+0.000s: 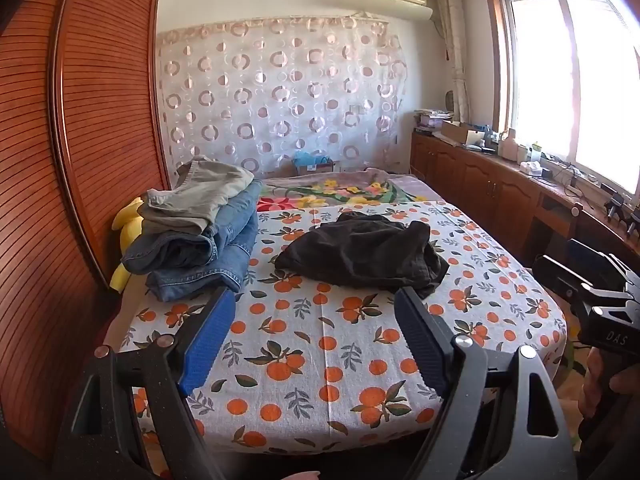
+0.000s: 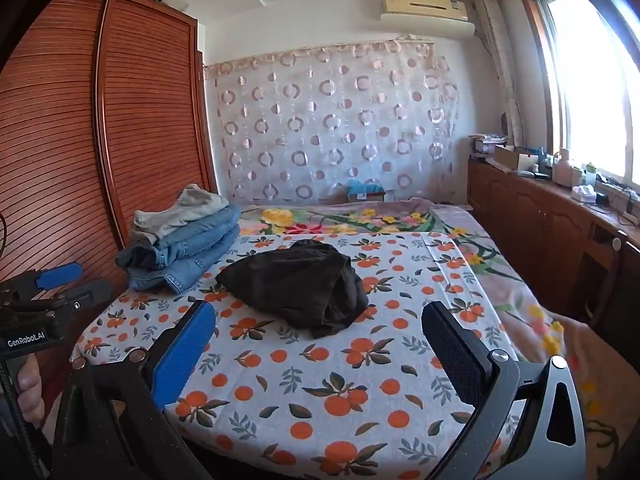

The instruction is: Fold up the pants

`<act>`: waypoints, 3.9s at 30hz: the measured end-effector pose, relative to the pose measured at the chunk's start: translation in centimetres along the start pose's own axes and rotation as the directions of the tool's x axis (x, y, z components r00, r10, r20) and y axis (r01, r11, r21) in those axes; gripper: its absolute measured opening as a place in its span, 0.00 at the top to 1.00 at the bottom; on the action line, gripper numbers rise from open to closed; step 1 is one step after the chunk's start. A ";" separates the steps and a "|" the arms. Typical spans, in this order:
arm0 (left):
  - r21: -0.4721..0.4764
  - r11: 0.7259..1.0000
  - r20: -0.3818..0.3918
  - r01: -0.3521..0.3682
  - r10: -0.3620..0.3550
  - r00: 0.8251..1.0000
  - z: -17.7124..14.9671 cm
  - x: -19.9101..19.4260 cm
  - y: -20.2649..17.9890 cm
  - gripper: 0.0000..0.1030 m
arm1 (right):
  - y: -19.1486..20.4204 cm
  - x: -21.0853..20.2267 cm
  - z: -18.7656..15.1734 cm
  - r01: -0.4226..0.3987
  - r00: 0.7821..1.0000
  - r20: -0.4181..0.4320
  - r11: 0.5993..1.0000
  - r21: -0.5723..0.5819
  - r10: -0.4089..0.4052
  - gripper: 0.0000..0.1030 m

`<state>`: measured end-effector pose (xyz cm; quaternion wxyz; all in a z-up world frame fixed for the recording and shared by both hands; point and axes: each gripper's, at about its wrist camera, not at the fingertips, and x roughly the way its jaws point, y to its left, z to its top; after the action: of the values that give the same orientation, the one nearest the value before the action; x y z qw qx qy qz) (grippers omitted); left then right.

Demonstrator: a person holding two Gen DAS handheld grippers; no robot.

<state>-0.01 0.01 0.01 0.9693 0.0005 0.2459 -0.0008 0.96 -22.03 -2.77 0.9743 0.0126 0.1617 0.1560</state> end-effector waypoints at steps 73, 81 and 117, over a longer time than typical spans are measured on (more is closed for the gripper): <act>0.011 1.000 0.023 -0.005 0.005 1.000 0.5 -0.7 -0.4 0.20 | 0.2 -0.7 0.2 0.009 1.000 0.024 1.000 0.009 -0.009 0.00; 0.012 1.000 0.023 -0.005 0.005 1.000 0.5 -0.8 -0.4 0.20 | 0.1 -0.8 0.2 0.009 1.000 0.025 1.000 0.010 -0.009 0.00; 0.020 0.999 -0.184 0.039 -0.035 0.982 -3.3 8.7 1.3 0.20 | -2.5 4.5 -1.1 -0.007 0.990 -0.144 1.000 0.007 0.008 0.21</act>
<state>6.06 1.28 -7.01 0.9422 0.0076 0.3344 -0.0217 5.44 -23.08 -5.41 0.9594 0.0049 0.2322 0.1598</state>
